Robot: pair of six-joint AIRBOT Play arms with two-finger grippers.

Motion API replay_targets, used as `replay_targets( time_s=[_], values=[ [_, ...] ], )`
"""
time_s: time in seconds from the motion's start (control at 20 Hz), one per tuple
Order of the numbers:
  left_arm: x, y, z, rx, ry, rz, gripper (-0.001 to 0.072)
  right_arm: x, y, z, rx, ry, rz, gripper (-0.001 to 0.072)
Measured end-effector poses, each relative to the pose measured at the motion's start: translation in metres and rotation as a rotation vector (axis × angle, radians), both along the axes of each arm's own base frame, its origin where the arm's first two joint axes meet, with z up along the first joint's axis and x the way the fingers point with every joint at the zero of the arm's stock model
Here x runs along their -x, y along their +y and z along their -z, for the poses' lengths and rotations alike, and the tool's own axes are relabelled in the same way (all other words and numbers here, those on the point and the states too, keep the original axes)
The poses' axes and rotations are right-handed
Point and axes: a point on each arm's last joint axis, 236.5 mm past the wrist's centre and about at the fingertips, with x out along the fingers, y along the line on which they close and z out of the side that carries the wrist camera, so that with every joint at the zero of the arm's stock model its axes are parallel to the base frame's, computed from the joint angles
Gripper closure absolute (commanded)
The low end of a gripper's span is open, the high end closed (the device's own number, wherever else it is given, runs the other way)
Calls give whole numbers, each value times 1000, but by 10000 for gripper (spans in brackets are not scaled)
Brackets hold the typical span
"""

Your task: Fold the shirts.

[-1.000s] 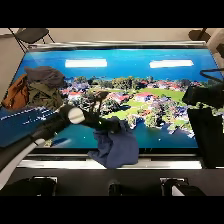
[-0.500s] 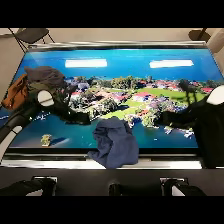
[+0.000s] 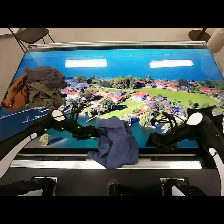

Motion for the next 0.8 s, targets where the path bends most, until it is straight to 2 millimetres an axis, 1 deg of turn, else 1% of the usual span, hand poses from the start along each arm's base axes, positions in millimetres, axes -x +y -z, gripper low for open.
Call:
replay_targets(
  time_s=[0.05,0.1,0.15,0.25,0.3,0.35,0.55,0.7,0.8],
  values=[
    [-4,-1,3,2,-6,-15,268,1,1,3,-4,1,4,32],
    [-6,-2,5,5,-9,-28,285,2,3,6,-10,4,10,31],
    [-9,-2,7,5,-15,-41,371,4,4,10,-15,7,19,31],
    [-13,-3,11,4,-15,-63,603,8,10,19,-36,19,48,31],
    [-14,-4,12,2,-15,-69,655,10,14,23,-54,28,67,31],
    [-15,-4,14,2,-17,-78,672,13,20,27,-76,36,87,31],
    [-16,-5,15,1,-18,-84,675,20,31,42,-123,59,155,32],
    [-19,-5,13,3,-37,-83,675,22,37,48,-143,67,193,33],
    [-20,-6,9,7,-50,-77,675,22,45,51,-148,60,196,33]
  ],
)
